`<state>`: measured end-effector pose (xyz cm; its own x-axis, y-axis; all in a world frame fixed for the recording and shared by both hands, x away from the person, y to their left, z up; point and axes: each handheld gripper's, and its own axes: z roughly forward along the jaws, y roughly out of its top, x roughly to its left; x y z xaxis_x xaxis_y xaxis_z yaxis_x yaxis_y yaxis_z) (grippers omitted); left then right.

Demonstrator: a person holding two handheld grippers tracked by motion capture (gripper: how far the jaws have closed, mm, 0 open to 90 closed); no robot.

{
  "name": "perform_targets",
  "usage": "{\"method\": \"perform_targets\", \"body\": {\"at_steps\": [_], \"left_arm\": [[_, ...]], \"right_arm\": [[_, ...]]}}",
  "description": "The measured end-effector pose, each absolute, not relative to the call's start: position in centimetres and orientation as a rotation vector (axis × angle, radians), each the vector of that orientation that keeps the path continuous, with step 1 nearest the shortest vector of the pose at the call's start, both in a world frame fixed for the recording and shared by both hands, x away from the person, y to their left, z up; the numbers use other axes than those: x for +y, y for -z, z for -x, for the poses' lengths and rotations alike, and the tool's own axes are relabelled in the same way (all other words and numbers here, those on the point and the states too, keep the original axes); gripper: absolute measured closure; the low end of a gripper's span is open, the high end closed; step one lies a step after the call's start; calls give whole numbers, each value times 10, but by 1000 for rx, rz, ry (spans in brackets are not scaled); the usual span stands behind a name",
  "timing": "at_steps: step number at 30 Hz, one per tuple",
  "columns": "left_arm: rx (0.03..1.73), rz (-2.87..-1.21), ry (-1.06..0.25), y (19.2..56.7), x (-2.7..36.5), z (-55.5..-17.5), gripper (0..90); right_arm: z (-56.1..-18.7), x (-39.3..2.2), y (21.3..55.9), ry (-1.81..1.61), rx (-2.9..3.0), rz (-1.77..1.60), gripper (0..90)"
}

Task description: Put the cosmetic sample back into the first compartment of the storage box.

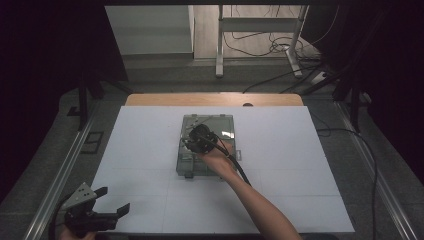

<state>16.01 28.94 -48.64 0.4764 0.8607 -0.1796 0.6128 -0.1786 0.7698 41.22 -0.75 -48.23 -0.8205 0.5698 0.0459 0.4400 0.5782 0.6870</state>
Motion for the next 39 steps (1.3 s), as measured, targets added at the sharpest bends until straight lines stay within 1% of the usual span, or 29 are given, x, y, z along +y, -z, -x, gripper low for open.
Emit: {"method": "perform_targets", "body": {"at_steps": [16,18,24,39], "left_arm": [[1228,-1887,-371,486,291,-160,9],[1228,-1886,-371,486,291,-160,9],[1228,-1886,-371,486,291,-160,10],[1229,-1888,-375,486,290,-160,10]], "right_arm": [[-420,4,494,-1025,2629,-866,796],[-421,4,496,-1015,2625,-869,764],[-420,2,493,-1026,2620,-885,737],[-410,-9,485,-1041,2651,-854,611]]}}
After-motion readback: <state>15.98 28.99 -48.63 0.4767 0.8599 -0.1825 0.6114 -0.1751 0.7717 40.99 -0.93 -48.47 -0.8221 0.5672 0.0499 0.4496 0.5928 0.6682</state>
